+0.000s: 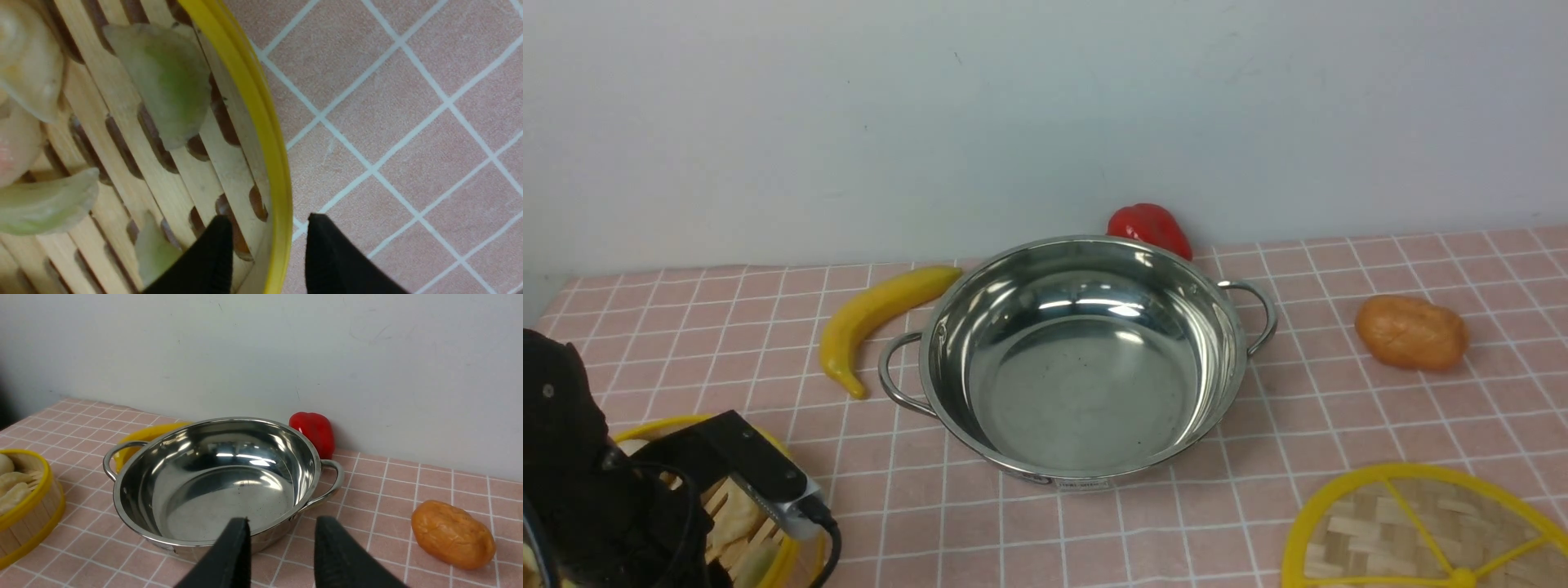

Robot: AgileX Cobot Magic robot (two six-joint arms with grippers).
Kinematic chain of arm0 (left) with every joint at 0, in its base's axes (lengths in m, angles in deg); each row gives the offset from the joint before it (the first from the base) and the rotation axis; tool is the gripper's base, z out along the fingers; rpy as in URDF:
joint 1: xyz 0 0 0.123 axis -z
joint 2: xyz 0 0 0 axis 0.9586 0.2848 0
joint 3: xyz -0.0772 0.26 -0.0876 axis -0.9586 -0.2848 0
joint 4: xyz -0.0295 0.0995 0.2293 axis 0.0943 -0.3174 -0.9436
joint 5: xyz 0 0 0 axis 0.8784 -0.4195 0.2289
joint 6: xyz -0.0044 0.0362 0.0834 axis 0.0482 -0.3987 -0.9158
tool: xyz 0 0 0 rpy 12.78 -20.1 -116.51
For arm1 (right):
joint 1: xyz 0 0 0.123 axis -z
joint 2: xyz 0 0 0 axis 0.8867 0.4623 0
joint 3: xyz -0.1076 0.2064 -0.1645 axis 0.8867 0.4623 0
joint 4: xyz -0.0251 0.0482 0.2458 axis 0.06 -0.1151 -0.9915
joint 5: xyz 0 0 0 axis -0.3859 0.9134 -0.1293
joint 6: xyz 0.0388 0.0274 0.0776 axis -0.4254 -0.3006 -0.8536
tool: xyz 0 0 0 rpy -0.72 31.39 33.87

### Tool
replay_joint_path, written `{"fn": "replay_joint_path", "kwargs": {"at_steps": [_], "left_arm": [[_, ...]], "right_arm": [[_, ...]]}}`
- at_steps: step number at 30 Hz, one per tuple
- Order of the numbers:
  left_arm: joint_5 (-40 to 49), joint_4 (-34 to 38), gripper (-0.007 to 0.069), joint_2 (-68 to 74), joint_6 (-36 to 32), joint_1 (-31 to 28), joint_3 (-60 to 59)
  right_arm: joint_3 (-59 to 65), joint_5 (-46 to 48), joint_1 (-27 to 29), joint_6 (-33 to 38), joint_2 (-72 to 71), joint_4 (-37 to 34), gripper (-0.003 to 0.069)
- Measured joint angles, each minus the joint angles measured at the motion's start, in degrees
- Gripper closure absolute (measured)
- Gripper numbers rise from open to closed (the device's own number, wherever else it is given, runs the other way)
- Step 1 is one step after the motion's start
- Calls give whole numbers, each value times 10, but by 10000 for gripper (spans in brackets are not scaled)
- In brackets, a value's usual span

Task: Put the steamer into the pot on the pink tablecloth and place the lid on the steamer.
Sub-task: 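Grasp the rim of the steamer basket holding the buns with the left gripper, then place the bamboo steamer basket with dumplings into the steel pot with the left gripper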

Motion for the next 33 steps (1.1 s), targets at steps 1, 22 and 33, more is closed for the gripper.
{"fn": "replay_joint_path", "kwargs": {"at_steps": [1,22,33], "left_arm": [[0,-1,382,3,0,0,0],[10,-13,591,87,37,1,24],[131,-57,584,71,104,1,163]], "right_arm": [[0,0,0,0,0,0,417],[0,0,0,1,0,0,417],[0,0,0,1,0,6,417]]}}
